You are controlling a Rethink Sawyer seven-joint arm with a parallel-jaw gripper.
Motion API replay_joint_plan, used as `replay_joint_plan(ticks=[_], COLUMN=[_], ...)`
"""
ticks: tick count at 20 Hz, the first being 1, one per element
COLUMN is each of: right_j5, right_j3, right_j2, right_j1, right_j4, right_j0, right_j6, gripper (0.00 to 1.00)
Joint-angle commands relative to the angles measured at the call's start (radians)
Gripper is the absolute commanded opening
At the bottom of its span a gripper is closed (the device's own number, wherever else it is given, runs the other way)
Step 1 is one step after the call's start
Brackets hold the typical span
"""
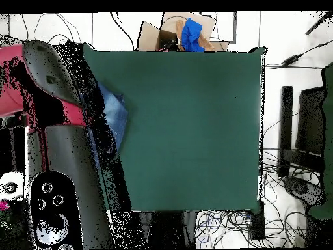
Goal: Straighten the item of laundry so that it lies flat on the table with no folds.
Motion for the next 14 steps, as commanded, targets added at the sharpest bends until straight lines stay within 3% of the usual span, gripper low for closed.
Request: replay_joint_plan(ticks=[1,3,9,14], right_j5=[0.007,0.000,-0.179,-0.258], right_j3=[0.185,0.197,0.286,0.310], right_j2=[0.026,0.022,-0.002,-0.025], right_j1=[0.083,0.098,0.119,0.144], right_j4=[-0.074,-0.066,-0.050,-0.073], right_j0=[0.028,0.035,0.075,0.085], right_j6=[-0.004,0.036,0.162,0.171], gripper=[0.00,0.00,0.00,0.00])
